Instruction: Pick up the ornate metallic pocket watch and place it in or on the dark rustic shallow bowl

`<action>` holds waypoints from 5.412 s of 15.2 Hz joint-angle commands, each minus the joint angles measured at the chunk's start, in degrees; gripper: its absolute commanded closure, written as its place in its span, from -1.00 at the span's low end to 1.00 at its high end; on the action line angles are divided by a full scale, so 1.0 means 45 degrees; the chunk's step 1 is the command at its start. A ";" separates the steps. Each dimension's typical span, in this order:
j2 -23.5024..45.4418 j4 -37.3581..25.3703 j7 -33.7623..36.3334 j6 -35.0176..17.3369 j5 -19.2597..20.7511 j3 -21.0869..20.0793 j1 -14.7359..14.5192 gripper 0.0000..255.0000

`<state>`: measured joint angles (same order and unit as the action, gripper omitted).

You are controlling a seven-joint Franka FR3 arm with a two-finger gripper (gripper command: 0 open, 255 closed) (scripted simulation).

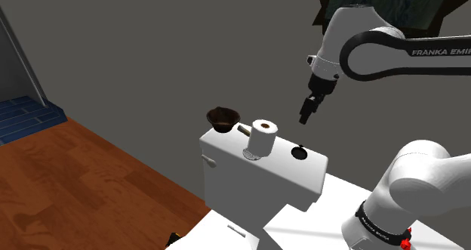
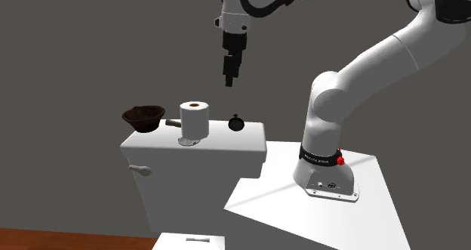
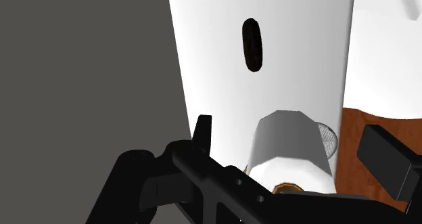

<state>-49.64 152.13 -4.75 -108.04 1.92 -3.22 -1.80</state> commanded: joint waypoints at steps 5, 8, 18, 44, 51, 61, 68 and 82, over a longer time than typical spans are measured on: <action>0.0237 0.2201 -0.0428 -0.1656 0.0669 -0.0148 -0.0003 -1.00; 0.0572 0.3212 -0.0569 -0.2618 0.1063 -0.0240 0.0065 -1.00; 0.1741 0.4351 -0.0495 -0.4824 0.1508 -0.0217 0.0398 -1.00; 0.0554 0.3346 -0.0848 -0.2646 0.1308 -0.0111 0.0246 1.00; 0.0007 0.2401 -0.1070 -0.1166 0.1220 -0.0066 0.0196 1.00; -0.0338 0.0860 -0.1342 0.0702 0.1149 -0.0035 0.0185 1.00; -0.0346 -0.0261 -0.1504 0.1820 0.1126 -0.0026 0.0201 1.00; 0.7285 -0.6080 0.0176 0.0227 0.1131 -0.1383 0.0265 1.00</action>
<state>-19.59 127.18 -4.56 -106.80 6.76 -9.00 -0.66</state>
